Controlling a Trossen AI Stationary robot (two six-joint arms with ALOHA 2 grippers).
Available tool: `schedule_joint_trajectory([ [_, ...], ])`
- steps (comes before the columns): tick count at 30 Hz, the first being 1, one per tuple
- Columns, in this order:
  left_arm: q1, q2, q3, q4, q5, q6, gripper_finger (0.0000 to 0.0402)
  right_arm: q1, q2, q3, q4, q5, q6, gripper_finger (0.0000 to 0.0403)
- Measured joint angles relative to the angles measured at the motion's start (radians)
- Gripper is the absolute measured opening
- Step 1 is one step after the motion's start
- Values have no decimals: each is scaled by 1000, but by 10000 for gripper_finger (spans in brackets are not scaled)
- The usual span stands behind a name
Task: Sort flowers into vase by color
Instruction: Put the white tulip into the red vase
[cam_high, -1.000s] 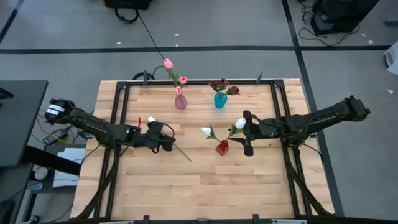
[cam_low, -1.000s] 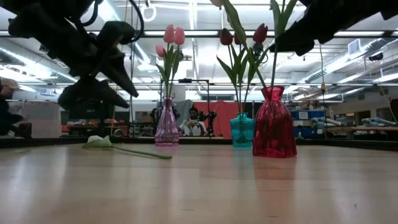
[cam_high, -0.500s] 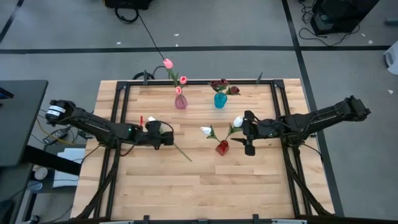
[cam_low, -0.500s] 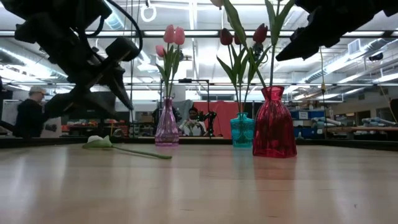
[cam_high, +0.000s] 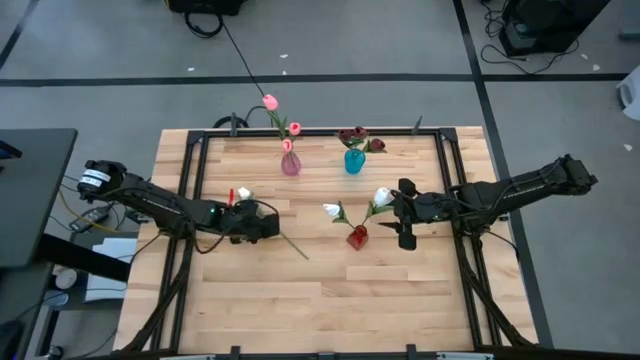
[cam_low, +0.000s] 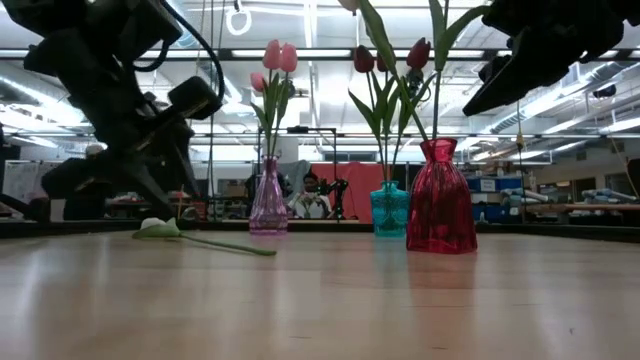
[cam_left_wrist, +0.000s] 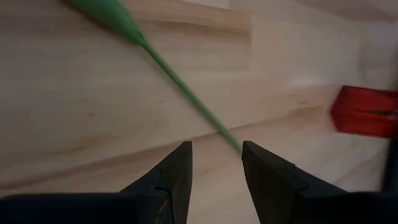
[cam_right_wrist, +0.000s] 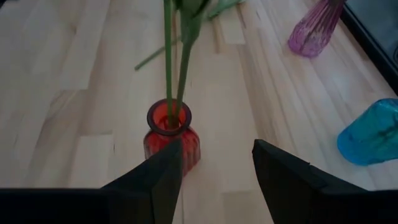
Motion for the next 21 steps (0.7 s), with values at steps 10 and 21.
schedule_joint_trajectory([
  [10, 70, 28, 1, -41, 15, -60, 147, 0, 9, 0, -3, 0, -20, 206],
  [21, 179, 91, 0, -54, 47, -6, 147, 0, 27, 0, 37, -20, -25, 206],
])
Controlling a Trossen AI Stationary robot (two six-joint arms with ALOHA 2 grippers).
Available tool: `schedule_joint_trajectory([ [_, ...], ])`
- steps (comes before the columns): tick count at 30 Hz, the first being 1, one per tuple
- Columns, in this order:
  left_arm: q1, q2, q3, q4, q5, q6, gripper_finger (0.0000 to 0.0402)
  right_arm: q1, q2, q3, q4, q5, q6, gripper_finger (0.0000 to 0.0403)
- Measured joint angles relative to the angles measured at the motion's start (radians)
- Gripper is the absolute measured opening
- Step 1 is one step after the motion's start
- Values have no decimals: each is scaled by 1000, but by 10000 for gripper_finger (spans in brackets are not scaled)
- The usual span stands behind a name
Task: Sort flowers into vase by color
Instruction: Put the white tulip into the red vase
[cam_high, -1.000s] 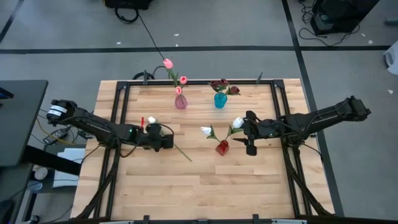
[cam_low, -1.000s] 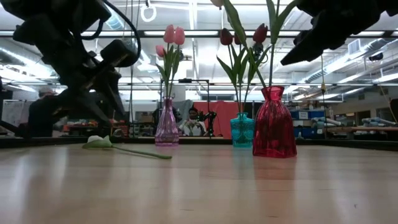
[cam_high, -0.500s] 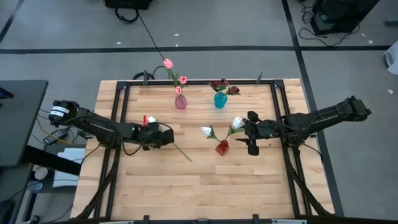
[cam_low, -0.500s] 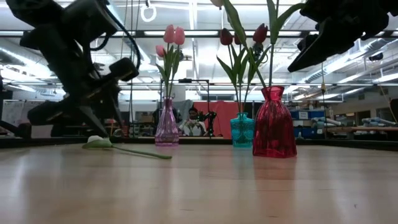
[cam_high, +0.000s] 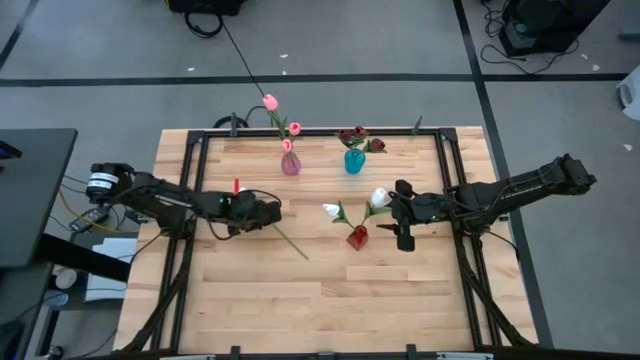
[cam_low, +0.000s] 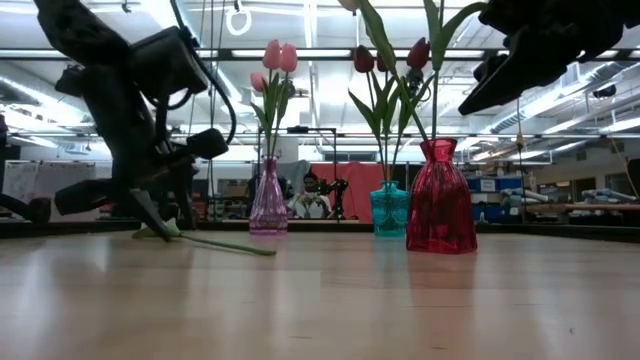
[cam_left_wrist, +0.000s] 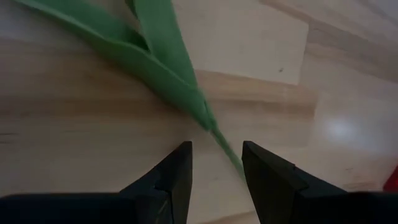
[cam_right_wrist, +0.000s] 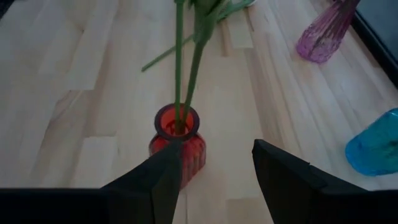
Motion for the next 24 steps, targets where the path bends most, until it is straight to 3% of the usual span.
schedule_joint_trajectory([
  [11, 104, 32, 4, 16, 76, 83, 141, 5, 2, -16, 38, -38, -13, 206],
  [14, 115, 43, 4, 6, 98, 87, 112, 8, 2, -17, 44, -36, -14, 206],
  [20, 121, 43, 4, -39, 123, 148, 17, 8, 2, -18, 54, -58, -14, 206],
  [24, 122, 44, 4, -49, 152, 210, 11, 8, 2, -18, 53, -58, -14, 206],
])
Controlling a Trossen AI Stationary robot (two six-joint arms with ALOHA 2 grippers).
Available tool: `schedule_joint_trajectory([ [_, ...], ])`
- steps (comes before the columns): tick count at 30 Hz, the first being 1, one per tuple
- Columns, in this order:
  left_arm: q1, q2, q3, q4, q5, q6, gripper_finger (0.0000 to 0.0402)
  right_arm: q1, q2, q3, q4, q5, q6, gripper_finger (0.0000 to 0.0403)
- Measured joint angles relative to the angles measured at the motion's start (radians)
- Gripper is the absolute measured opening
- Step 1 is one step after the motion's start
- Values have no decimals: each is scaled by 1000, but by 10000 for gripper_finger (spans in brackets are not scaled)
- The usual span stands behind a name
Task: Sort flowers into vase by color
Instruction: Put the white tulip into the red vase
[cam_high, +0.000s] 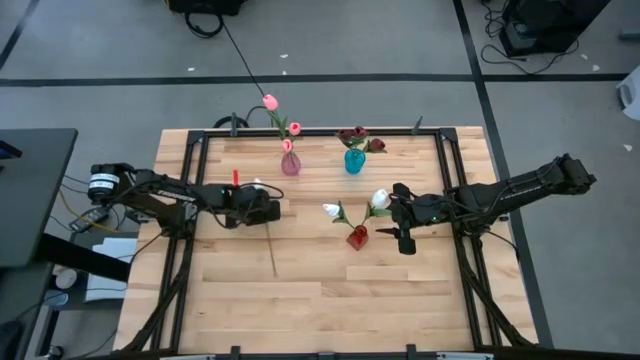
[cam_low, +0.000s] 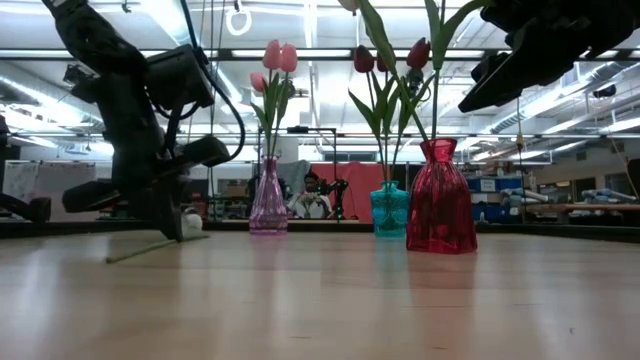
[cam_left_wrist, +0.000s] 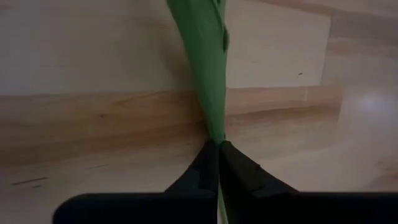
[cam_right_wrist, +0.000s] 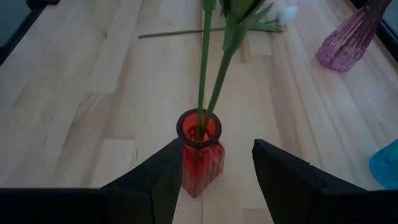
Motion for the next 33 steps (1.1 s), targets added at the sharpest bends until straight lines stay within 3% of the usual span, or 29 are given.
schedule_joint_trajectory([
  [7, 2, -1, 26, -30, 92, 120, 4, 0, 0, 0, 1, 7, 0, 206],
  [12, -7, 5, 135, -201, 173, 287, 2, 0, 0, 0, 2, 8, 0, 206],
  [16, -53, 3, 244, -313, 113, 426, 1, 0, 0, 0, -4, 8, 0, 206],
  [20, -129, 1, 317, -321, 56, 554, 1, 0, 0, 0, -11, 9, 0, 206],
  [33, -226, 18, 286, -303, -109, 597, 1, -9, 0, 0, 16, 12, 0, 206],
])
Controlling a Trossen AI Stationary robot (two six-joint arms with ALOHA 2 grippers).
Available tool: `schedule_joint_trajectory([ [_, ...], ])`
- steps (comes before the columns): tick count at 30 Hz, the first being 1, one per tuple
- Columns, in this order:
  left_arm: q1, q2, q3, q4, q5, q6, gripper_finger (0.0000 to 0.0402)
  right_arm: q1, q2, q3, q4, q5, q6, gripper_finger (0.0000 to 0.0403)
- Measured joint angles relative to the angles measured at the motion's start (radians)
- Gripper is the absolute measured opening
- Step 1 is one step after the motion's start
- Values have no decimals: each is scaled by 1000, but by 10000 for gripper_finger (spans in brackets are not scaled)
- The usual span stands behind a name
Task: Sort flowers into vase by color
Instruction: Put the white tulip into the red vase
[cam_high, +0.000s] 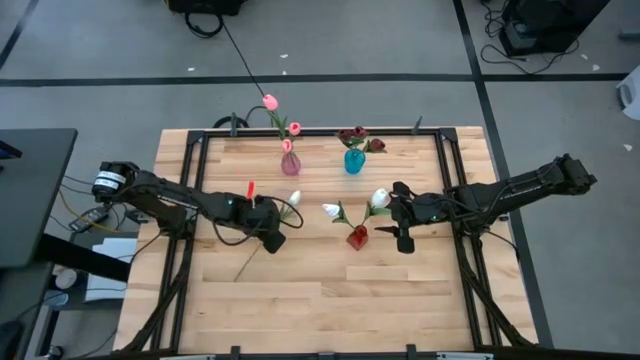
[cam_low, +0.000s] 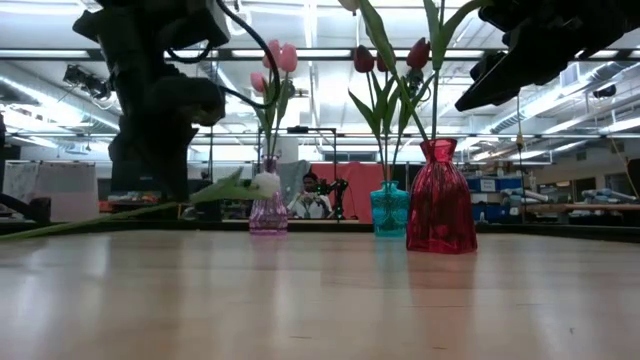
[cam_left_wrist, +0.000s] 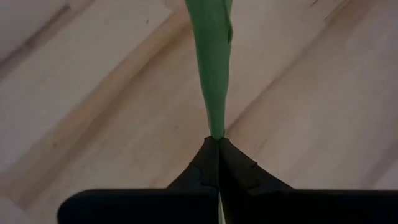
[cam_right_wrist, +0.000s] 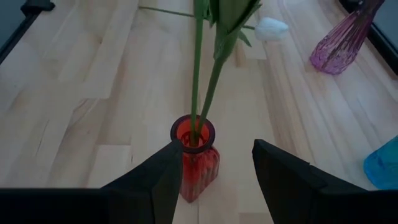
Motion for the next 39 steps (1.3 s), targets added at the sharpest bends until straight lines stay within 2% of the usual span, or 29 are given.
schedule_joint_trajectory([
  [6, 8, 14, 0, -11, -52, 80, 2, -17, 0, 0, -1, 34, -20, 206],
  [10, 9, 14, 0, -9, -87, 56, 14, -25, 0, 0, -28, 31, 2, 203],
  [18, 18, 14, 0, -71, -94, 27, 127, -25, 0, 0, -52, 49, 19, 201],
  [22, 45, 14, 20, -169, -32, 18, 165, -25, 0, 0, -45, 71, 8, 201],
  [26, 56, 13, 67, -196, 45, -25, 171, -25, 0, 0, -45, 71, 8, 201],
  [30, 29, 42, 132, -216, 77, -60, 163, -25, 0, 0, -45, 71, 8, 201],
  [35, 1, 151, 221, -350, 53, -112, 144, -25, 0, 0, -44, 68, 8, 201],
  [39, 5, 248, 265, -359, 20, -100, 133, -25, 0, 0, -37, 67, 8, 201],
])
